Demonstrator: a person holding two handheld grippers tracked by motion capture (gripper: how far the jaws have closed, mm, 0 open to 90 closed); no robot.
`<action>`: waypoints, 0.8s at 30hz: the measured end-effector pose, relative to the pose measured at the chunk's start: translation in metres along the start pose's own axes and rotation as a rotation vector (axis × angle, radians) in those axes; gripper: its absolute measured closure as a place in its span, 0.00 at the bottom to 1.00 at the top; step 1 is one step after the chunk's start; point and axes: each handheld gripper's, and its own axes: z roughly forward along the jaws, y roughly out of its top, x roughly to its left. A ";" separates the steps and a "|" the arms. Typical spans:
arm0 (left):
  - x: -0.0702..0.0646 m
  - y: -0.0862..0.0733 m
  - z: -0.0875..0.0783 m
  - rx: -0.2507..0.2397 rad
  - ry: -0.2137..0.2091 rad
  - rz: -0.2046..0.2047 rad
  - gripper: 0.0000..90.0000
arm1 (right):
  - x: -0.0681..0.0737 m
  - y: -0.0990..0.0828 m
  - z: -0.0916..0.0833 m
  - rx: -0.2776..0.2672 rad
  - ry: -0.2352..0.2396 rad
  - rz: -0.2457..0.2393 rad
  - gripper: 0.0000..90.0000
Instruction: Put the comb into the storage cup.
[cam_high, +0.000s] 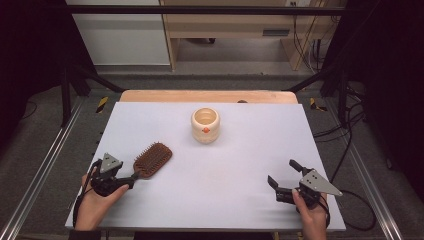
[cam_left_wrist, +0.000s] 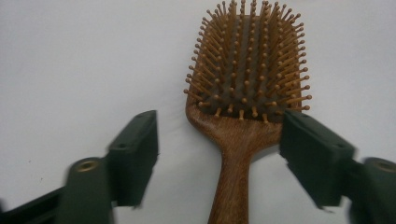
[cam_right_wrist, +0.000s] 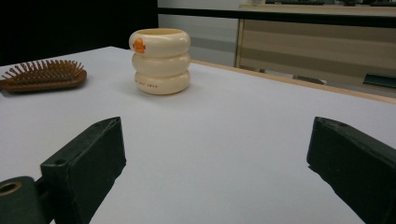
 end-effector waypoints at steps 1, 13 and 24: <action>0.000 0.000 0.000 0.000 0.000 0.000 0.18 | 0.000 0.000 0.000 0.001 0.000 -0.002 0.05; -0.004 0.003 0.007 0.046 -0.058 -0.070 0.09 | 0.001 0.001 0.002 0.004 0.014 -0.013 0.05; -0.005 0.035 -0.005 0.122 -0.006 0.019 0.07 | 0.008 0.002 0.005 0.032 0.041 -0.052 0.05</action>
